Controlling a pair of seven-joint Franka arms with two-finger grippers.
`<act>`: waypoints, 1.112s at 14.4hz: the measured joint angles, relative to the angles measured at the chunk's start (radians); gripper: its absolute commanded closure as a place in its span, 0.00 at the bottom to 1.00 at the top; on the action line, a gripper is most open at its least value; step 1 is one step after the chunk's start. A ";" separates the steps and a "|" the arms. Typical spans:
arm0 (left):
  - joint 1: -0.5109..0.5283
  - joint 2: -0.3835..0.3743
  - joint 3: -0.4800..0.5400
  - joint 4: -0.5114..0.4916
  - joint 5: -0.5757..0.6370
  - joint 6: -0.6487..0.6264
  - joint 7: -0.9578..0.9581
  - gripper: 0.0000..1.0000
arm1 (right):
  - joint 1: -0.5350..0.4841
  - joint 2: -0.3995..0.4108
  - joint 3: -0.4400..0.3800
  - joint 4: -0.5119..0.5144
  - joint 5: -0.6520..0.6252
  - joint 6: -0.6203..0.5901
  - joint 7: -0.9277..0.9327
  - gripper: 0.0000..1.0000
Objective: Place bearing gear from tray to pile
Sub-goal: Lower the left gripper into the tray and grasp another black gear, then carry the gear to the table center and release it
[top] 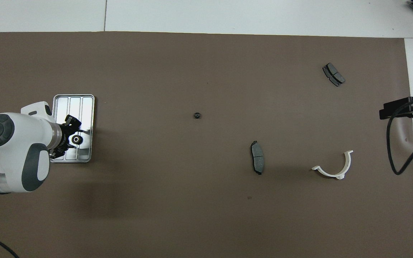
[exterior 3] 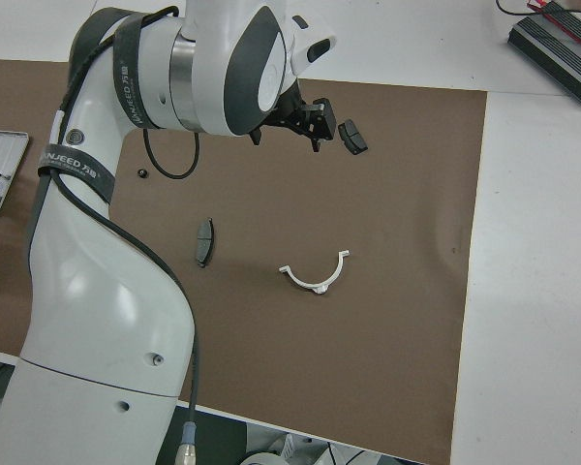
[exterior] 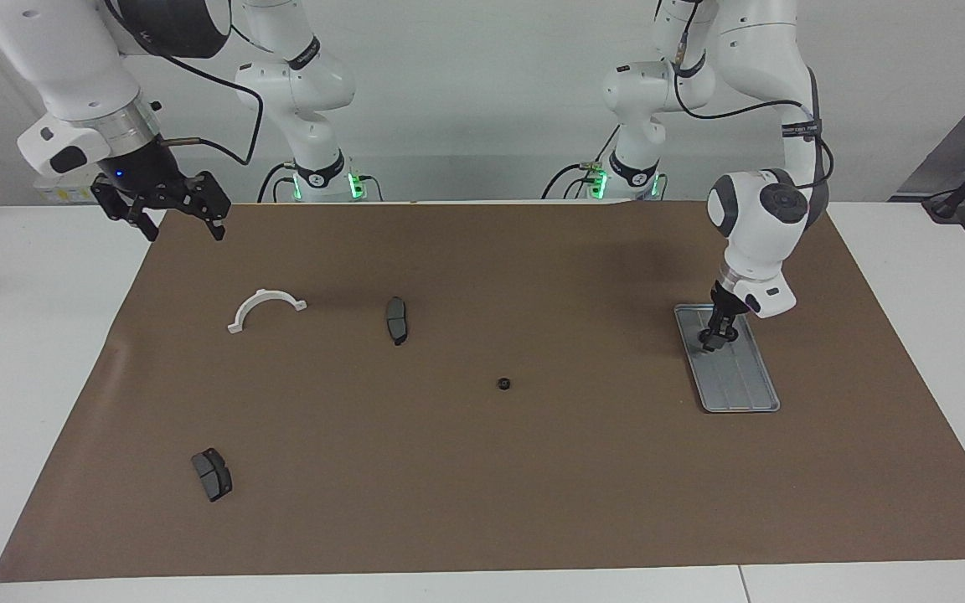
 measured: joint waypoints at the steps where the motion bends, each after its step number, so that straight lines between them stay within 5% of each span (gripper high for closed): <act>1: 0.000 0.001 0.000 -0.006 0.000 0.010 0.000 0.60 | 0.000 0.000 0.000 0.000 0.000 0.000 0.000 0.00; 2: 0.000 0.002 0.000 -0.012 0.000 0.017 0.000 0.85 | 0.000 0.000 0.000 0.000 0.000 0.000 0.000 0.00; 3: 0.000 0.003 0.001 -0.016 0.000 0.022 0.000 1.00 | 0.000 0.000 0.000 0.000 0.000 0.000 0.000 0.00; 8: -0.001 -0.001 0.002 -0.002 0.001 -0.005 0.021 1.00 | 0.000 0.000 0.000 0.000 0.000 0.000 0.000 0.00; 13: -0.004 -0.016 -0.067 0.251 0.001 -0.300 0.121 1.00 | 0.000 0.000 0.000 0.000 0.000 0.000 0.000 0.00; 16: -0.033 -0.015 -0.161 0.343 0.000 -0.350 0.117 1.00 | 0.000 0.000 0.000 0.000 0.000 0.000 0.000 0.00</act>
